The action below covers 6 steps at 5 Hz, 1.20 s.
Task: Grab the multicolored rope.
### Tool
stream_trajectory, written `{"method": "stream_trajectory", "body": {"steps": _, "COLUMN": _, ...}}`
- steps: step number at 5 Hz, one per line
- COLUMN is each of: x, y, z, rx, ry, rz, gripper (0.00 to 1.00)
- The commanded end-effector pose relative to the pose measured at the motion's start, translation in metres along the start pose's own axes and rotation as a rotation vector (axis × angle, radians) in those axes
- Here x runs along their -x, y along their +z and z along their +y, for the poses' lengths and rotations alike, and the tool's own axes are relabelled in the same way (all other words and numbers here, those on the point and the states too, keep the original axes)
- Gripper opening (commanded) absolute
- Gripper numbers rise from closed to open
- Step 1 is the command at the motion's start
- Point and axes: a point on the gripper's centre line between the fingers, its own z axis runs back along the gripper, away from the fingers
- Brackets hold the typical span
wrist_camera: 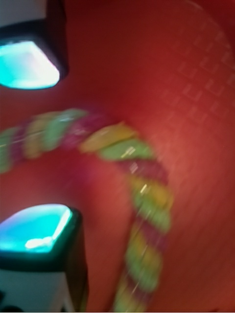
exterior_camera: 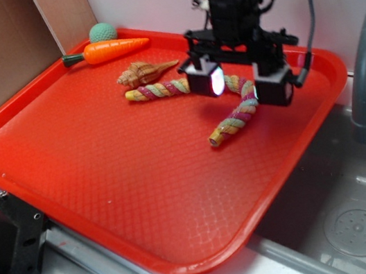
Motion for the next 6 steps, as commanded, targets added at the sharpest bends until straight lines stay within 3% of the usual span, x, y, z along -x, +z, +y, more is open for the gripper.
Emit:
{"method": "stream_trajectory", "body": {"steps": 1, "x": -0.026, "y": -0.005, "z": -0.004, "rx": 0.003, "ry": 0.008, "rz": -0.019, "gripper": 0.00}}
{"method": "stream_trajectory", "body": {"steps": 2, "x": -0.019, "y": 0.000, "z": 0.004, "rx": 0.020, "ry": 0.023, "rz": -0.009, "gripper": 0.00}}
{"method": "stream_trajectory", "body": {"steps": 3, "x": 0.003, "y": 0.027, "z": 0.026, "rx": 0.036, "ry": 0.051, "rz": -0.001, "gripper": 0.00}}
{"method": "stream_trajectory", "body": {"steps": 4, "x": 0.033, "y": 0.065, "z": 0.060, "rx": 0.064, "ry": 0.101, "rz": -0.095, "gripper": 0.00}}
{"method": "stream_trajectory", "body": {"steps": 5, "x": 0.065, "y": 0.096, "z": 0.104, "rx": 0.126, "ry": 0.195, "rz": -0.197, "gripper": 0.00}}
{"method": "stream_trajectory", "body": {"steps": 6, "x": 0.085, "y": 0.122, "z": 0.130, "rx": 0.179, "ry": 0.209, "rz": -0.226, "gripper": 0.00}}
